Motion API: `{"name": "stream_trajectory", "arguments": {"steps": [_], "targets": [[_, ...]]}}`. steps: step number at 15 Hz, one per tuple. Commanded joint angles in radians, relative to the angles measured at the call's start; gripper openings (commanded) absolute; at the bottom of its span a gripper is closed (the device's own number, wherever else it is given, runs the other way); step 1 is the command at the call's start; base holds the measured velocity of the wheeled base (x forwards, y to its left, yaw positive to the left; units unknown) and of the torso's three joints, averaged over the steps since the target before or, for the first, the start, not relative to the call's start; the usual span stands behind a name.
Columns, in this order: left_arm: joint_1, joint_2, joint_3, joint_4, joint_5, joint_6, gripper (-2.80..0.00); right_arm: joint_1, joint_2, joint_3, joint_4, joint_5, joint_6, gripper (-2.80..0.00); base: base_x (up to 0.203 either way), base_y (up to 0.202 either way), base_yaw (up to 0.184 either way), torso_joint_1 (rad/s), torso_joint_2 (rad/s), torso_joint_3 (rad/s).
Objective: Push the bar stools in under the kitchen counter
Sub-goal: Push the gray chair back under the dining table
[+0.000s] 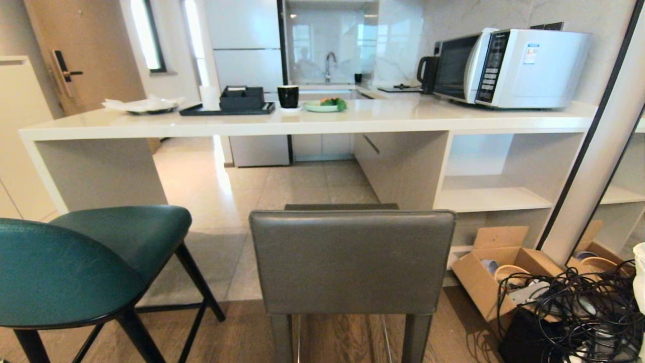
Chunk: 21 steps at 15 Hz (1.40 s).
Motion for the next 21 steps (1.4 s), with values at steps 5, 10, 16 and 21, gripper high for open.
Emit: {"name": "stream_trajectory", "arguments": {"steps": [5,10,16,21], "targets": [[-0.079,1.015,-0.044,-0.73,-0.017,-0.007,-2.8,0.049,0.874,-0.07,-0.581,0.013,-0.013,-2.8,0.0,0.0,0.0,0.0,0.0,0.0],[-0.219,1.554,-0.055,-1.308,-0.014,0.009,-2.8,0.167,1.358,-0.137,-1.085,-0.11,-0.043,-2.8,0.0,0.0,0.0,0.0,0.0,0.0],[-0.347,1.711,-0.164,-1.403,0.028,0.029,-2.8,0.198,1.591,-0.189,-1.367,-0.186,-0.05,-2.8,0.0,0.0,0.0,0.0,0.0,0.0],[-0.379,1.734,-0.185,-1.403,0.045,0.027,-2.8,0.252,1.644,-0.208,-1.413,-0.191,-0.05,-2.8,0.0,0.0,0.0,0.0,0.0,0.0]]}}
